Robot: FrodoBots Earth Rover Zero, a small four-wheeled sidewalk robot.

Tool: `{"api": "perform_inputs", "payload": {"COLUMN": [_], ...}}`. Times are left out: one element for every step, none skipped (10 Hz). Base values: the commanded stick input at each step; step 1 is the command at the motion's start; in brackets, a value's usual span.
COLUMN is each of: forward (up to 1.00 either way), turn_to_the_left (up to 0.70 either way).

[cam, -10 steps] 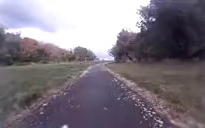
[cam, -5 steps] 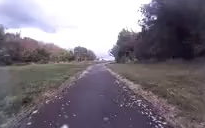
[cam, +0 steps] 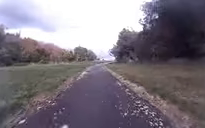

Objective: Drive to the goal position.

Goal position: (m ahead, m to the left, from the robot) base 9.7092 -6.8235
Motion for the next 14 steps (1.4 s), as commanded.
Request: {"api": "perform_inputs", "payload": {"forward": [0.60,0.60,0.60,0.60,0.60,0.60,0.60,0.60,0.60,0.60,0.60,0.60,0.60,0.60], "turn_to_the_left": [0.11,0.15,0.15,0.13,0.07,0.00,0.00,0.00,0.00,0.00,0.00,0.00,0.00,0.00]}}
